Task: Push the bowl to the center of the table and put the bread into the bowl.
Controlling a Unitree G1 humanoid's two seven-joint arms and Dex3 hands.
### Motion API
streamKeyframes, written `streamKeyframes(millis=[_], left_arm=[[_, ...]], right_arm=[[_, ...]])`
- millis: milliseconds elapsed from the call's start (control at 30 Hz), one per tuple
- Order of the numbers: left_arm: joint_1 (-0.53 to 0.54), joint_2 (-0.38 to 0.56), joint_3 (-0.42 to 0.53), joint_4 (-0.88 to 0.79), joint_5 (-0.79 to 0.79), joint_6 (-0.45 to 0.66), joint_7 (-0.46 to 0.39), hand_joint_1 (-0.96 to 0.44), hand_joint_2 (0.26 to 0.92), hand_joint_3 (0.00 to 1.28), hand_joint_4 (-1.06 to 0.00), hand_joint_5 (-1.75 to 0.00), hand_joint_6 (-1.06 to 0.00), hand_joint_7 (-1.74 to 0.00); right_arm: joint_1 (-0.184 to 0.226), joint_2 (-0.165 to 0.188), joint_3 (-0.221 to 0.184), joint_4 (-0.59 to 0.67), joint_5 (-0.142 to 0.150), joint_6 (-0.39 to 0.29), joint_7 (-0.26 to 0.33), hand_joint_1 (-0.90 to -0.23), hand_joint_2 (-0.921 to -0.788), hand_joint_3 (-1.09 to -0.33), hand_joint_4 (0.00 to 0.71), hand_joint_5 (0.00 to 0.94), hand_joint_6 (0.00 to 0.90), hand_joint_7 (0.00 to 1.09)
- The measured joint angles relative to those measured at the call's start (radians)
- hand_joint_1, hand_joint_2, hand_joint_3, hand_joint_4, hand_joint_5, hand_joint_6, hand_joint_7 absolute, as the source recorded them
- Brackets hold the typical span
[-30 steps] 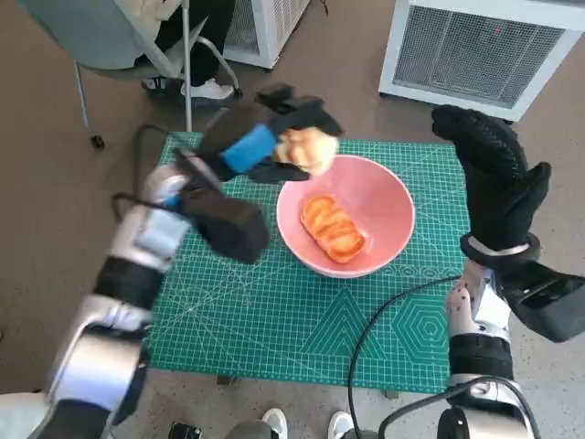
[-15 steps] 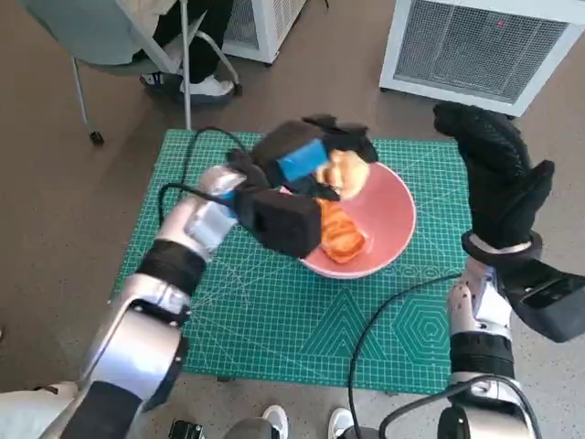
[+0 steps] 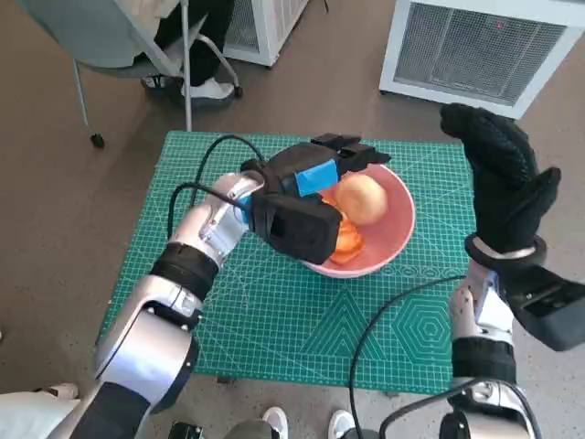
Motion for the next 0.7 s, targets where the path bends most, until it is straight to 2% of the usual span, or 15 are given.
streamKeyframes(millis=[133, 233, 467, 700], left_arm=[[0.042, -0.001, 0.037, 0.0, -0.045, -0.034, 0.019, -0.4, 0.907, 0.02, 0.0, 0.0, -0.06, -0.21], [0.076, -0.003, 0.083, -0.001, -0.094, -0.055, 0.022, -0.45, 0.917, 0.08, 0.0, 0.0, -0.04, -0.2], [0.149, -0.03, 0.219, -0.023, -0.26, -0.128, 0.033, -0.52, 0.921, 0.3, -0.04, -0.02, -0.06, -0.19], [0.236, -0.096, 0.329, -0.151, -0.407, -0.21, 0.065, -0.53, 0.921, 0.44, -0.09, -0.03, -0.08, -0.19]], right_arm=[[0.01, -0.001, 0.003, -0.011, -0.005, 0.004, -0.005, -0.592, -0.921, -0.77, 0.365, 0.0, 0.347, 0.06], [0.013, -0.001, 0.006, -0.023, -0.006, 0.007, -0.012, -0.592, -0.921, -0.771, 0.364, 0.0, 0.346, 0.06], [0.016, -0.006, 0.014, -0.049, -0.009, 0.011, -0.03, -0.591, -0.921, -0.771, 0.364, 0.0, 0.346, 0.06], [0.016, -0.008, 0.022, -0.081, -0.02, 0.022, -0.051, -0.591, -0.921, -0.769, 0.365, 0.0, 0.347, 0.06]])
